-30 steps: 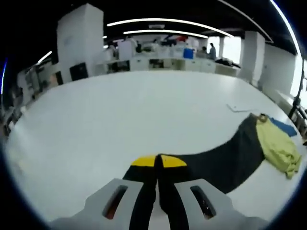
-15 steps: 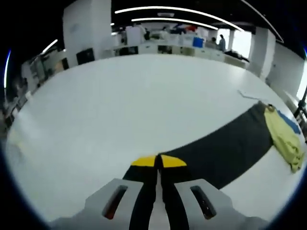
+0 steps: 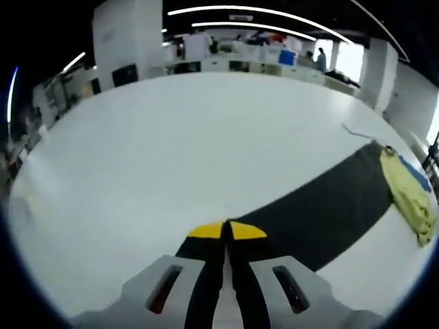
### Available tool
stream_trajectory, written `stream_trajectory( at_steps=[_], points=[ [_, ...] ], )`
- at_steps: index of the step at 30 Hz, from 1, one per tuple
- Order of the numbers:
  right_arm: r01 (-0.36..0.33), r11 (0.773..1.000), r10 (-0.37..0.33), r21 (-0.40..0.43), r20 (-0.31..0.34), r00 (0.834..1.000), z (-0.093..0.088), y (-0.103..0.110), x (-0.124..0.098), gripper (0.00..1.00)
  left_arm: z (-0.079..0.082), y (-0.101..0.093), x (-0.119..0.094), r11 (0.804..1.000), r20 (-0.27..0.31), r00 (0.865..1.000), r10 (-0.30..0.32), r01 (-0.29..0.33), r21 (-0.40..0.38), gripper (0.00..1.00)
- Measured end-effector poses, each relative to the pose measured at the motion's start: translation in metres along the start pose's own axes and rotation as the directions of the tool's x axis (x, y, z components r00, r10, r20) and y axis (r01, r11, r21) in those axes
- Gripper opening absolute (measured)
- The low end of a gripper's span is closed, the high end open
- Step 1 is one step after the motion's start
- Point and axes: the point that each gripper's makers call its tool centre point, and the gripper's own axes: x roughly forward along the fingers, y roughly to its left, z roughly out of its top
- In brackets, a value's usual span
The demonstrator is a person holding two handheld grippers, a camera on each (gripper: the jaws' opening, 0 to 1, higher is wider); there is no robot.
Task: Fold the garment on the visible template until the final outline fits inside the template.
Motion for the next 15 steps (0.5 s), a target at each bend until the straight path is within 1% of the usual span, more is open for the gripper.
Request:
stream_trajectory(
  at_steps=[3,7,8,9,10,11,12,13,15],
  points=[
    [0.003,1.0,-0.003,0.002,-0.006,1.0,-0.0023,-0.0004,-0.001,0.85,0.0009,0.0003,0.0006,1.0,0.005,1.0,-0.003,0.003,-0.001,0.0],
    [0.002,1.0,-0.002,0.005,-0.006,1.0,-0.0024,0.0005,-0.0014,0.85,0.0002,0.0009,-0.0002,1.0,0.009,1.0,0.0,0.0,0.02,0.0],
    [0.001,1.0,-0.001,0.006,-0.006,1.0,-0.0022,0.001,-0.0012,0.85,0.0009,0.0003,-0.0012,1.0,0.018,1.0,-0.004,0.004,0.025,0.0],
    [0.0,1.0,0.0,0.007,-0.005,1.0,-0.0019,0.0013,-0.0011,0.85,0.001,0.0001,-0.0015,1.0,0.019,1.0,-0.005,0.004,0.026,0.01],
    [0.0,1.0,0.0,0.005,-0.003,1.0,-0.0012,0.0015,-0.0008,0.86,0.002,0.0008,-0.0028,1.0,0.026,1.0,-0.001,0.0,0.03,0.05],
    [0.0,1.0,0.0,0.004,-0.003,1.0,-0.0011,0.0013,-0.0007,0.86,0.0028,0.0006,-0.0038,0.999,0.034,0.999,0.001,-0.002,0.033,0.13],
    [0.0,1.0,0.0,0.003,-0.003,1.0,-0.001,0.0014,-0.0005,0.86,0.0033,0.0023,-0.0052,0.999,0.038,0.999,0.012,-0.014,0.042,0.18],
    [-0.001,1.0,0.001,0.004,-0.002,1.0,-0.0006,0.0017,-0.0003,0.87,0.0042,0.0038,-0.0061,0.999,0.043,0.999,0.02,-0.022,0.046,0.22],
    [-0.003,1.0,0.003,0.003,0.002,1.0,0.0004,0.0024,0.0003,0.87,0.0074,0.0046,-0.0084,0.999,0.06,0.998,0.016,-0.019,0.051,0.3]
  ],
)
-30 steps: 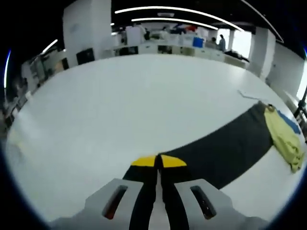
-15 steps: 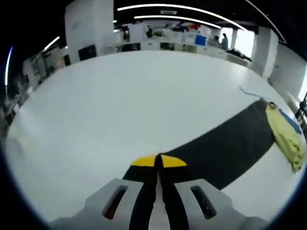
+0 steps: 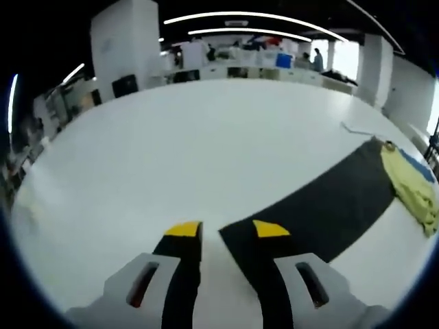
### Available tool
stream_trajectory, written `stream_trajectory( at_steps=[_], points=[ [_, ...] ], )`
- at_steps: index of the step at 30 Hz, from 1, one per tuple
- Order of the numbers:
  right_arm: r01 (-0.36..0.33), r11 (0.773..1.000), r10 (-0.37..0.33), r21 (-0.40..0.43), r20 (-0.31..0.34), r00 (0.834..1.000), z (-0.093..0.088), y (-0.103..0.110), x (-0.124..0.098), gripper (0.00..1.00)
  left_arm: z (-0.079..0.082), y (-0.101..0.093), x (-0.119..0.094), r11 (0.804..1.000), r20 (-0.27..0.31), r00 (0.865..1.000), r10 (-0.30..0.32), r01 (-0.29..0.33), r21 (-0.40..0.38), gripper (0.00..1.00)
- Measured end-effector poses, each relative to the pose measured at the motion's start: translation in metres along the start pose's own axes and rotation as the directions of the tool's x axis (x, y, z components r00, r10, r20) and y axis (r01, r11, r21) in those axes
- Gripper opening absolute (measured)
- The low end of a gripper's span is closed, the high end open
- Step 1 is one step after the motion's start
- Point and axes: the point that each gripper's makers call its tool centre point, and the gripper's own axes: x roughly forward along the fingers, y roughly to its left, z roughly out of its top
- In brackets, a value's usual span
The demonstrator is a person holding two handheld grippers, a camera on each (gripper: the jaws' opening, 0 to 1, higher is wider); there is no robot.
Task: Fold the garment on the visible template until the final outline fits inside the template.
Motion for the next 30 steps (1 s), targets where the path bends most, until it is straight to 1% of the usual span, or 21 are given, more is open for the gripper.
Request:
stream_trajectory(
  at_steps=[3,5,6,7,10,14,16,17,18,19,21,22,23,25,26,27,28,29,30],
  points=[
    [0.0,1.0,0.0,-0.001,0.0,1.0,0.0,0.001,0.001,0.87,0.004,-0.001,-0.004,1.0,0.019,1.0,-0.003,0.003,0.007,0.44],
    [-0.002,1.0,0.002,-0.003,-0.003,1.0,-0.001,0.002,0.001,0.86,0.004,-0.005,-0.006,1.0,0.02,1.0,-0.02,0.019,0.023,0.5],
    [-0.003,1.0,0.003,-0.003,-0.002,1.0,-0.001,0.003,0.0,0.86,0.002,-0.007,-0.006,0.998,0.013,0.999,-0.036,0.036,0.048,0.53],
    [-0.003,1.0,0.003,-0.003,-0.001,1.0,-0.001,0.003,0.0,0.86,0.001,-0.008,-0.006,0.998,0.011,0.999,-0.036,0.035,0.048,0.56],
    [-0.001,1.0,0.001,-0.003,0.005,1.0,0.001,0.004,-0.001,0.86,0.0,-0.012,-0.01,0.997,0.015,0.998,-0.053,0.052,0.055,0.6],
    [0.005,1.0,-0.005,-0.002,0.011,1.0,0.002,0.003,-0.004,0.86,0.006,-0.022,-0.017,0.993,0.044,0.993,-0.107,0.104,0.061,0.63],
    [0.007,1.0,-0.007,0.0,0.013,1.0,0.002,0.002,-0.004,0.86,0.008,-0.024,-0.02,0.991,0.047,0.992,-0.12,0.116,0.066,0.66],
    [0.009,1.0,-0.009,0.0,0.014,1.0,0.002,0.002,-0.004,0.86,0.01,-0.029,-0.022,0.987,0.058,0.988,-0.143,0.138,0.08,0.67],
    [0.011,1.0,-0.011,0.001,0.015,1.0,0.003,0.003,-0.004,0.86,0.01,-0.032,-0.024,0.985,0.055,0.986,-0.155,0.15,0.081,0.68],
    [0.01,1.0,-0.01,0.003,0.016,1.0,0.003,0.003,-0.003,0.85,0.013,-0.042,-0.027,0.974,0.073,0.976,-0.207,0.199,0.104,0.69],
    [0.009,1.0,-0.009,0.0,0.021,1.0,0.003,0.006,-0.001,0.84,0.013,-0.064,-0.034,0.949,0.078,0.951,-0.299,0.288,0.131,0.7],
    [0.007,1.0,-0.007,-0.002,0.018,1.0,0.003,0.006,0.0,0.84,0.01,-0.066,-0.035,0.944,0.065,0.949,-0.308,0.297,0.142,0.72],
    [0.006,1.0,-0.006,0.002,0.014,1.0,0.001,0.007,0.0,0.84,0.007,-0.072,-0.036,0.935,0.05,0.944,-0.327,0.315,0.165,0.74],
    [0.004,1.0,-0.004,0.003,0.009,1.0,0.0,0.008,0.001,0.84,0.007,-0.084,-0.04,0.915,0.055,0.927,-0.37,0.353,0.195,0.76],
    [0.006,1.0,-0.006,-0.003,0.013,1.0,0.0,0.008,0.0,0.84,0.005,-0.089,-0.043,0.911,0.041,0.925,-0.378,0.364,0.193,0.76],
    [0.006,1.0,-0.006,-0.002,0.014,1.0,0.001,0.009,0.0,0.84,0.007,-0.096,-0.047,0.896,0.048,0.911,-0.409,0.391,0.209,0.76],
    [0.007,1.0,-0.007,0.0,0.016,1.0,0.001,0.009,-0.001,0.84,0.009,-0.106,-0.051,0.879,0.06,0.893,-0.445,0.424,0.217,0.75],
    [0.008,1.0,-0.008,0.0,0.018,1.0,0.001,0.01,-0.002,0.84,0.009,-0.109,-0.054,0.875,0.055,0.89,-0.453,0.432,0.216,0.75],
    [0.009,1.0,-0.009,0.002,0.02,1.0,0.001,0.01,-0.004,0.84,0.01,-0.115,-0.058,0.86,0.056,0.876,-0.479,0.455,0.232,0.75]
  ],
)
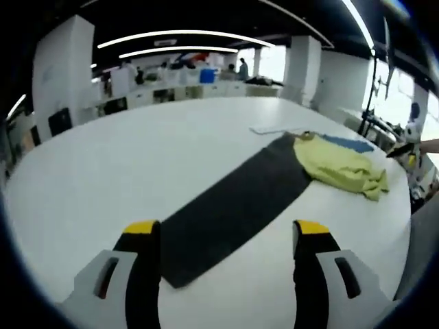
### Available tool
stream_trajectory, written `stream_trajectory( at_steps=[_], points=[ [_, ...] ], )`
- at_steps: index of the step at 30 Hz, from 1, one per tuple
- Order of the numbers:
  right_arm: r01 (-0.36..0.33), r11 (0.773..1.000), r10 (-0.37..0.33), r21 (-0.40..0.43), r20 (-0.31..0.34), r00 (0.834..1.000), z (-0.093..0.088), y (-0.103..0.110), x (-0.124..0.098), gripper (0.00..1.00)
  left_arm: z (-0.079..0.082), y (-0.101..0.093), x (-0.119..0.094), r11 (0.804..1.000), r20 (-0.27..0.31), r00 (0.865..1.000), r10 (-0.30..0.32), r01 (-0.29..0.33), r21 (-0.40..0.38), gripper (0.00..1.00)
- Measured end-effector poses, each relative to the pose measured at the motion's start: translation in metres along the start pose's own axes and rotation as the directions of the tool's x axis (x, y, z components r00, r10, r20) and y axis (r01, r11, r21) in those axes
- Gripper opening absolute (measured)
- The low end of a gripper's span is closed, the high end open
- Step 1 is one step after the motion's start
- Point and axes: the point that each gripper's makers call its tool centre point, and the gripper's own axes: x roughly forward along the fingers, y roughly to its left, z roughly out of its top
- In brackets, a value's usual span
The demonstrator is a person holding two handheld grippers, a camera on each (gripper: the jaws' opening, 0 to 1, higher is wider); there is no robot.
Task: Fold the garment on the visible template until the final outline fits inside the template.
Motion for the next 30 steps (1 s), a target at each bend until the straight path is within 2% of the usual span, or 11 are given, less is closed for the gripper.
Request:
stream_trajectory(
  at_steps=[3,5,7,9,12,14,15,17,26,28,30],
  points=[
    [0.01,1.0,-0.01,0.004,-0.004,1.0,-0.002,-0.002,-0.002,0.83,0.007,-0.019,-0.002,0.999,0.014,0.999,-0.051,0.051,0.02,0.74],
    [0.015,1.0,-0.015,0.008,0.0,1.0,-0.003,-0.002,-0.004,0.83,0.013,-0.038,-0.003,0.993,0.033,0.993,-0.111,0.11,0.034,0.73],
    [0.018,1.0,-0.018,0.016,0.007,1.0,-0.003,-0.003,-0.005,0.83,0.015,-0.051,-0.004,0.991,0.028,0.991,-0.128,0.126,0.054,0.73],
    [0.021,0.999,-0.021,0.027,0.016,1.0,-0.003,-0.002,-0.005,0.83,0.02,-0.072,-0.005,0.981,0.048,0.981,-0.189,0.186,0.064,0.73],
    [0.023,0.999,-0.023,0.031,0.02,1.0,-0.005,0.0,-0.005,0.83,0.022,-0.096,-0.006,0.97,0.042,0.973,-0.227,0.222,0.098,0.72],
    [0.022,0.999,-0.023,0.031,0.018,1.0,-0.008,0.002,-0.005,0.82,0.022,-0.108,-0.007,0.969,0.039,0.972,-0.233,0.229,0.098,0.71],
    [0.024,0.999,-0.024,0.031,0.014,1.0,-0.009,0.002,-0.005,0.82,0.023,-0.12,-0.008,0.96,0.045,0.963,-0.265,0.259,0.11,0.71],
    [0.024,0.999,-0.024,0.035,0.019,1.0,-0.01,0.003,-0.005,0.82,0.024,-0.129,-0.009,0.958,0.047,0.961,-0.271,0.265,0.109,0.69],
    [0.026,0.998,-0.028,0.051,0.028,0.999,-0.016,0.009,-0.007,0.79,0.03,-0.194,-0.017,0.933,0.087,0.932,-0.352,0.342,0.11,0.64],
    [0.027,0.998,-0.029,0.058,0.031,0.999,-0.017,0.01,-0.007,0.77,0.026,-0.204,-0.018,0.929,0.083,0.929,-0.361,0.351,0.116,0.63],
    [0.026,0.998,-0.028,0.061,0.032,0.999,-0.018,0.011,-0.007,0.77,0.022,-0.214,-0.019,0.923,0.09,0.92,-0.382,0.373,0.097,0.62]
  ],
)
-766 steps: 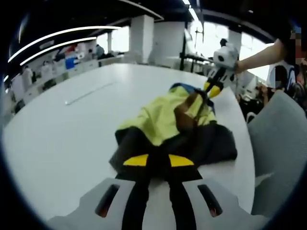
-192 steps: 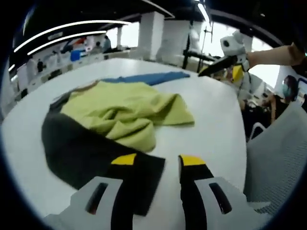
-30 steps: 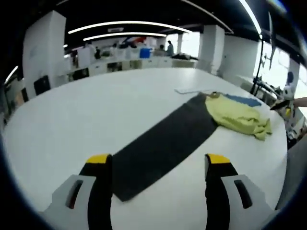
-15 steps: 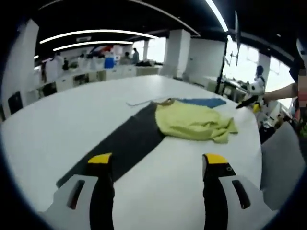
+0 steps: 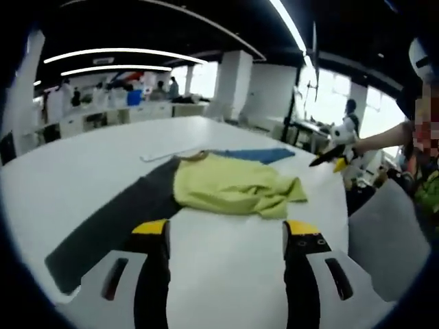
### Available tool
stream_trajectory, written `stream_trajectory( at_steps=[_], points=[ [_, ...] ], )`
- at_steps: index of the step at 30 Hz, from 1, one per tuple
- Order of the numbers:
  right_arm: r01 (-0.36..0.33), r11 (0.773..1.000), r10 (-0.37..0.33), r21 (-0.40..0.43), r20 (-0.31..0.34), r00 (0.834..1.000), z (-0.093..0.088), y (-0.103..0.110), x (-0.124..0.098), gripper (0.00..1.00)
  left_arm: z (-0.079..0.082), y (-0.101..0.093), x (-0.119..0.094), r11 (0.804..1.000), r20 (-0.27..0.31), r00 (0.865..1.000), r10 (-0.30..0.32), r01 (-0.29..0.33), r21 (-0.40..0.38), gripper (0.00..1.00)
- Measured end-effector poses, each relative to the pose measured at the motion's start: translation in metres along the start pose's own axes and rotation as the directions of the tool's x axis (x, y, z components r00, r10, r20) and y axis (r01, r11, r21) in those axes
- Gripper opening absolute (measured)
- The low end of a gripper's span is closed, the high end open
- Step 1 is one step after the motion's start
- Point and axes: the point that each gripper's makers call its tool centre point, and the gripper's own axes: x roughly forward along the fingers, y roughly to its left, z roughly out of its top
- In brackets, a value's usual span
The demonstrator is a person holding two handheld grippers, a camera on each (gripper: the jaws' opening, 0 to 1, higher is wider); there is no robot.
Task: Fold the garment on the visible template until the final outline fits inside the template.
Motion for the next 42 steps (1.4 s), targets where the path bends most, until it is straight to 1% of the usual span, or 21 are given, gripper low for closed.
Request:
stream_trajectory(
  at_steps=[2,5,7,10,16,17,19,20,25,32,34,35,38,39,41,42],
  points=[
    [-0.001,1.0,0.001,0.0,0.0,1.0,-0.003,0.002,0.001,0.77,-0.005,-0.008,0.002,1.0,-0.005,1.0,-0.022,0.022,-0.015,0.63],
    [0.0,1.0,0.0,-0.001,-0.008,1.0,-0.007,0.003,0.001,0.77,-0.018,-0.013,0.003,1.0,-0.035,0.999,-0.028,0.027,-0.01,0.62],
    [0.001,1.0,-0.001,0.005,-0.009,1.0,-0.009,0.002,0.001,0.77,-0.019,-0.017,0.003,0.999,-0.024,0.999,-0.035,0.035,-0.03,0.62],
    [0.002,1.0,-0.002,0.011,-0.008,1.0,-0.01,0.002,0.002,0.75,-0.021,-0.022,0.003,0.999,-0.026,0.999,-0.04,0.039,-0.032,0.62],
    [0.004,1.0,-0.004,0.028,-0.008,1.0,-0.012,0.002,0.012,0.71,-0.024,-0.023,0.002,0.998,-0.018,0.999,-0.043,0.042,-0.047,0.61],
    [0.003,1.0,-0.003,0.031,-0.008,1.0,-0.012,0.002,0.014,0.7,-0.024,-0.024,0.002,0.998,-0.015,0.999,-0.043,0.042,-0.05,0.61],
    [0.01,0.999,-0.01,0.042,-0.002,1.0,-0.012,0.001,0.019,0.64,-0.024,-0.026,0.003,0.998,-0.006,0.999,-0.04,0.039,-0.053,0.6],
    [0.001,0.999,-0.001,0.048,-0.002,1.0,-0.012,0.002,0.022,0.63,-0.023,-0.026,0.003,0.997,0.002,0.999,-0.04,0.04,-0.06,0.6],
    [-0.009,0.998,0.01,0.057,-0.011,1.0,-0.011,0.006,0.032,0.62,-0.027,-0.029,0.004,0.997,-0.003,0.999,-0.048,0.048,-0.06,0.59],
    [-0.003,0.997,0.005,0.076,-0.035,0.999,-0.015,0.002,0.043,0.54,-0.031,-0.027,0.004,0.996,-0.001,0.999,-0.042,0.042,-0.081,0.58],
    [-0.013,0.993,0.016,0.116,-0.028,0.999,-0.014,-0.001,0.05,0.51,-0.032,-0.029,0.004,0.995,0.0,0.999,-0.048,0.048,-0.082,0.54],
    [-0.019,0.992,0.023,0.124,-0.027,0.999,-0.013,-0.002,0.052,0.5,-0.033,-0.03,0.004,0.995,-0.004,0.999,-0.051,0.051,-0.08,0.53],
    [-0.021,0.991,0.026,0.135,-0.032,0.999,-0.014,-0.004,0.059,0.44,-0.034,-0.033,0.005,0.995,-0.004,0.998,-0.06,0.059,-0.082,0.54],
    [-0.021,0.99,0.026,0.14,-0.039,0.999,-0.014,-0.004,0.061,0.4,-0.035,-0.034,0.005,0.995,-0.006,0.998,-0.059,0.059,-0.08,0.52],
    [-0.027,0.984,0.037,0.176,-0.053,0.998,-0.016,-0.003,0.065,0.36,-0.036,-0.033,0.004,0.995,-0.007,0.998,-0.057,0.056,-0.079,0.52],
    [-0.028,0.985,0.037,0.173,-0.052,0.998,-0.016,-0.005,0.066,0.34,-0.036,-0.033,0.004,0.995,-0.006,0.998,-0.055,0.055,-0.081,0.53]
  ],
)
